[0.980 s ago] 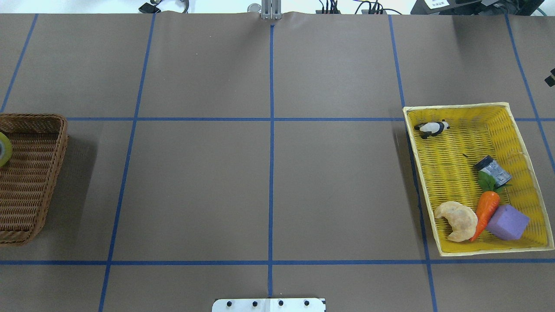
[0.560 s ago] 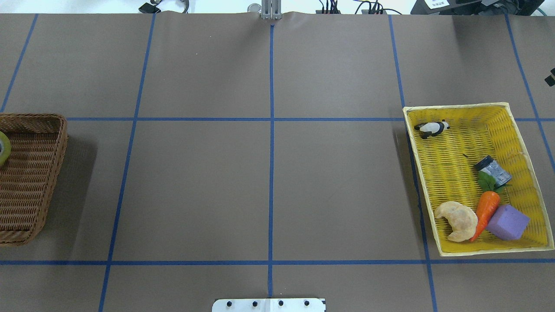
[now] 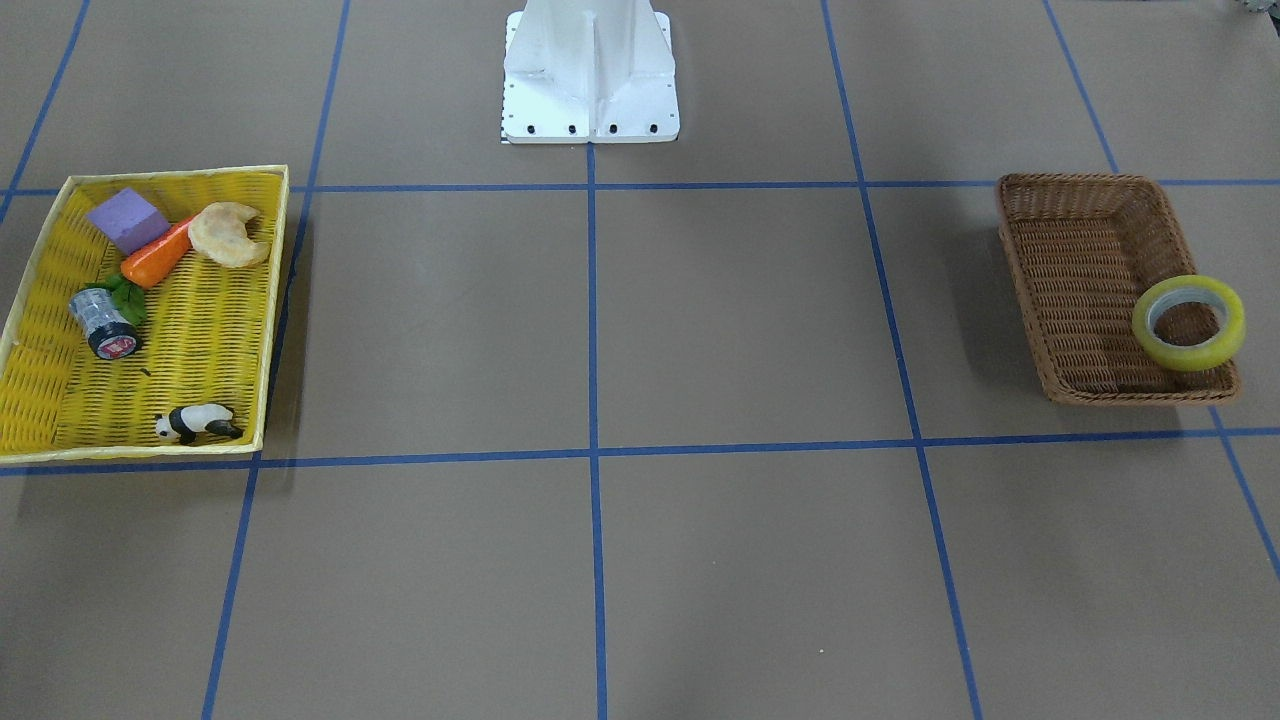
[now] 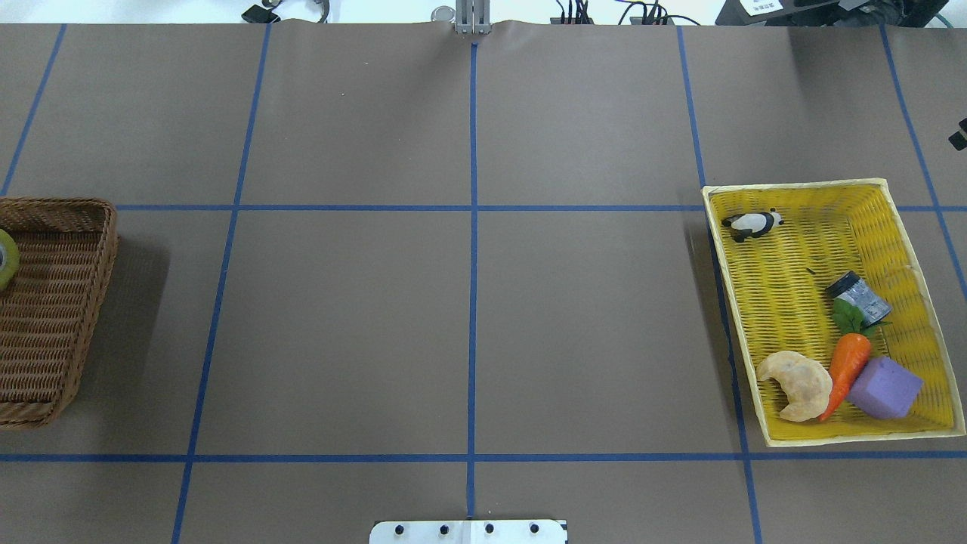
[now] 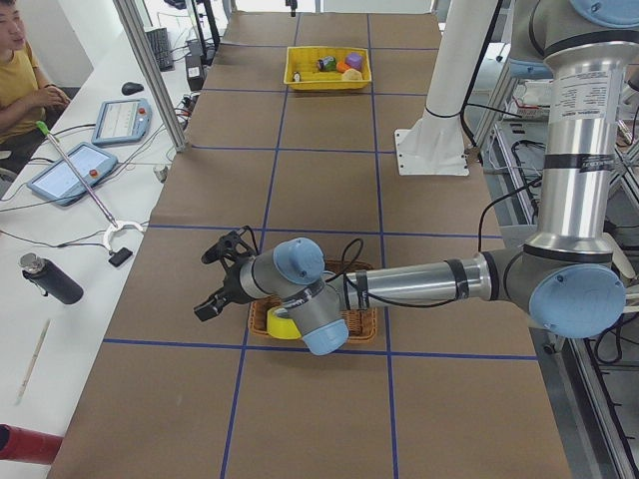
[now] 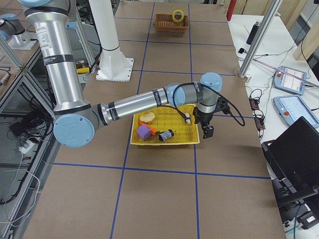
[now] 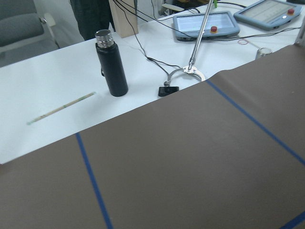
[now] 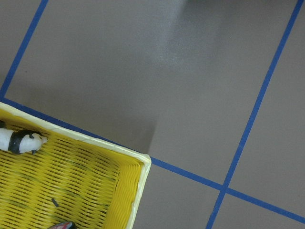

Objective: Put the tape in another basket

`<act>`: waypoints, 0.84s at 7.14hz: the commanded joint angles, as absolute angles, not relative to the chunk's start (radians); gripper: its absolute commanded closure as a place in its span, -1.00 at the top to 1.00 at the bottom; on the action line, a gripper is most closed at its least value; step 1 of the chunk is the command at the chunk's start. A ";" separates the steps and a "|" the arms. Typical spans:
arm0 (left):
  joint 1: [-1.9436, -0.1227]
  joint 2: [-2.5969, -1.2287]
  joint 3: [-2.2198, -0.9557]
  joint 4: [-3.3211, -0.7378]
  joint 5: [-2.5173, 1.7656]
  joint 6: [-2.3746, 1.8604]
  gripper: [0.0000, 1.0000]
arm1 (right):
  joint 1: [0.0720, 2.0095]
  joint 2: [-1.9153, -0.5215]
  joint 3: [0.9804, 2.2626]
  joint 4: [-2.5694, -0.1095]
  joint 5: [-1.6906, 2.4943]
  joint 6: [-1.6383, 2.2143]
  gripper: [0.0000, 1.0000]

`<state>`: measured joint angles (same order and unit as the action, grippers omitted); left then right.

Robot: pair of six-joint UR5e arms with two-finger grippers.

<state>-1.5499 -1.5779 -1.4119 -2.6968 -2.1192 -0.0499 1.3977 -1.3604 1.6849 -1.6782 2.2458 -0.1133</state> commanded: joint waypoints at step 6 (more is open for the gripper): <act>-1.589 -1.556 -1.509 -1.768 -2.281 0.121 0.98 | 1.399 -1.379 1.683 -1.678 2.244 -0.118 1.00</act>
<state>-1.5853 -1.5683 -1.5071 -1.8549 -2.2563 0.1214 1.3988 -1.3745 1.6828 -1.6782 2.2427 -0.1163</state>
